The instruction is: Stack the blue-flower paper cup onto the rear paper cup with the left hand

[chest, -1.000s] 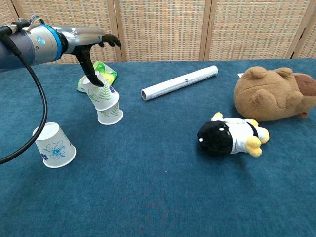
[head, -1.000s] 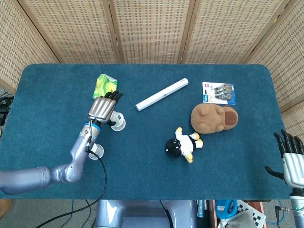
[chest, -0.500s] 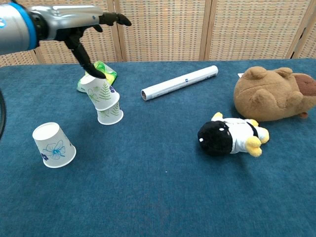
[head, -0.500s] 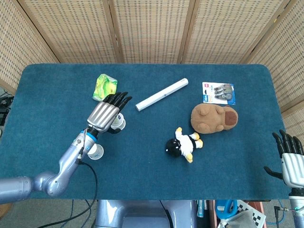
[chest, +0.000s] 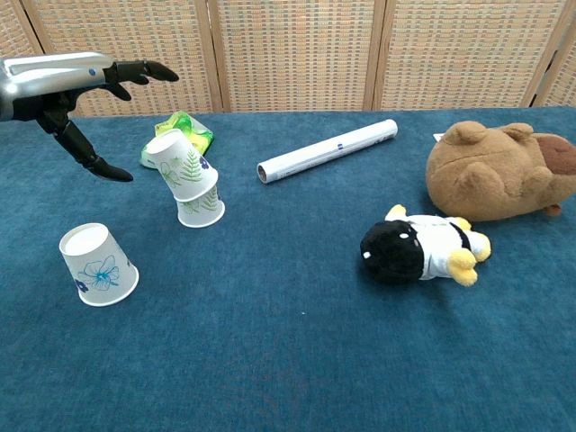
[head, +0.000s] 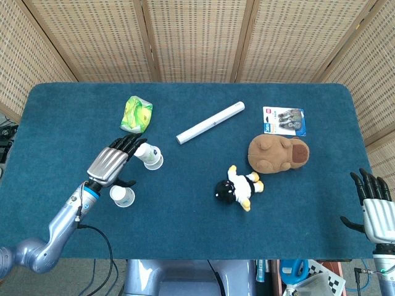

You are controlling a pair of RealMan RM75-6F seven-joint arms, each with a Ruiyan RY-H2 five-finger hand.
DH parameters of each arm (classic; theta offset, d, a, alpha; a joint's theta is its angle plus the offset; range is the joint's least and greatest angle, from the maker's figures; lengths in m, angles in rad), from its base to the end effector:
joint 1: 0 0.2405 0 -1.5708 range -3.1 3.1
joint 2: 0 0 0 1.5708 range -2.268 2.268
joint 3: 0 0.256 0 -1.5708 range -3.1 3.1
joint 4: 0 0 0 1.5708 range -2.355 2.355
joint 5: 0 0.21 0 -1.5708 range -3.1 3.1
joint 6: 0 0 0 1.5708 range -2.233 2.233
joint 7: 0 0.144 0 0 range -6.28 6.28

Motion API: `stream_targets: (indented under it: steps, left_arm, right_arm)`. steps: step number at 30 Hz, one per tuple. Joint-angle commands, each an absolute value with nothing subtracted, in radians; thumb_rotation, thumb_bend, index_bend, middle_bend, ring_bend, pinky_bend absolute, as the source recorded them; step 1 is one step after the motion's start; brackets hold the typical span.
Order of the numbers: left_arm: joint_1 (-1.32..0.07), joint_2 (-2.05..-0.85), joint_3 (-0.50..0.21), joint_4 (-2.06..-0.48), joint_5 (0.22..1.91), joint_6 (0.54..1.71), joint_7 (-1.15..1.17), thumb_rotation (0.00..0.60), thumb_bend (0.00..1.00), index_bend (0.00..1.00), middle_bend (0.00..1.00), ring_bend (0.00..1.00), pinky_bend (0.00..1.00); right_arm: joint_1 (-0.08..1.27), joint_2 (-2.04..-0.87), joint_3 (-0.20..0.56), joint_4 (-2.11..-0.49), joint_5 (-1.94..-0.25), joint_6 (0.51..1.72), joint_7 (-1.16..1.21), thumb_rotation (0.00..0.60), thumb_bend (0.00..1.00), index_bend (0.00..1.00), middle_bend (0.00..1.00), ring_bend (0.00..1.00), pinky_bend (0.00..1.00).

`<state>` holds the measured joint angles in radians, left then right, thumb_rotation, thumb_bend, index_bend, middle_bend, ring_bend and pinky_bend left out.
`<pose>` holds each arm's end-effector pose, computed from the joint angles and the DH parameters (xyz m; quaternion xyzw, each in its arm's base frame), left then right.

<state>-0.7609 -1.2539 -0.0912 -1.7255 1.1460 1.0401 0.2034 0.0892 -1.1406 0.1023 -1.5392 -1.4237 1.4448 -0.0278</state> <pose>-0.1475 0.3322 0.0603 -0.7380 -0.3760 -0.3922 0.4003 -0.3306 -0.1940 0.1666 0.5789 -0.3780 0.3608 0.6259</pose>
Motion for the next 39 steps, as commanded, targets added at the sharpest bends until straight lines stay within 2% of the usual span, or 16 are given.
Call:
stream_targets:
  steps: [1,9,14,17,20,28,33,35,39]
  left_arm:
    - [-0.744,-1.311,-0.077,-1.638,1.196,1.01,0.131,0.6,0.18,0.0,0.0,0.0,0.12]
    - [-0.779,-1.428,-0.114,-1.531,1.189,0.947,0.106,0.6,0.18,0.0,0.0,0.0,0.12]
    - [-0.792,-1.476,-0.149,-1.508,1.211,0.979,0.112,0.6,0.18,0.0,0.0,0.0,0.12]
    - [-0.785,-1.478,-0.156,-1.524,1.247,1.025,0.131,0.6,0.18,0.0,0.0,0.0,0.05]
    - [-0.771,-1.46,-0.143,-1.555,1.277,1.044,0.135,0.6,0.18,0.0,0.0,0.0,0.0]
    - [-0.736,-1.305,-0.035,-1.687,1.335,0.965,0.127,0.6,0.18,0.0,0.0,0.0,0.0]
    - [-0.692,-1.193,0.028,-1.761,1.351,0.962,0.147,0.6,0.18,0.0,0.0,0.0,0.0]
    - [-0.681,-1.168,0.046,-1.773,1.344,0.953,0.165,0.6,0.18,0.0,0.0,0.0,0.02]
    - [-0.667,-1.158,0.066,-1.769,1.313,0.927,0.19,0.6,0.18,0.0,0.0,0.0,0.11]
  right_arm:
    - [0.091,-1.141,0.103,-1.539,-1.422,1.442,-0.03,0.6,0.0,0.0,0.0,0.0,0.0]
    - [0.092,-1.141,0.106,-1.533,-1.412,1.438,-0.024,0.6,0.0,0.0,0.0,0.0,0.0]
    - [0.093,-1.141,0.107,-1.53,-1.408,1.434,-0.023,0.6,0.0,0.0,0.0,0.0,0.0]
    - [0.093,-1.14,0.107,-1.528,-1.405,1.432,-0.02,0.6,0.0,0.0,0.0,0.0,0.0]
    - [0.093,-1.139,0.108,-1.528,-1.404,1.432,-0.016,0.6,0.0,0.0,0.0,0.0,0.0]
    - [0.088,-1.135,0.104,-1.538,-1.411,1.441,-0.02,0.6,0.0,0.0,0.0,0.0,0.0]
    - [0.086,-1.135,0.101,-1.546,-1.414,1.444,-0.028,0.6,0.0,0.0,0.0,0.0,0.0]
    - [0.086,-1.135,0.101,-1.547,-1.415,1.444,-0.031,0.6,0.0,0.0,0.0,0.0,0.0]
    - [0.087,-1.137,0.098,-1.548,-1.414,1.441,-0.036,0.6,0.0,0.0,0.0,0.0,0.0]
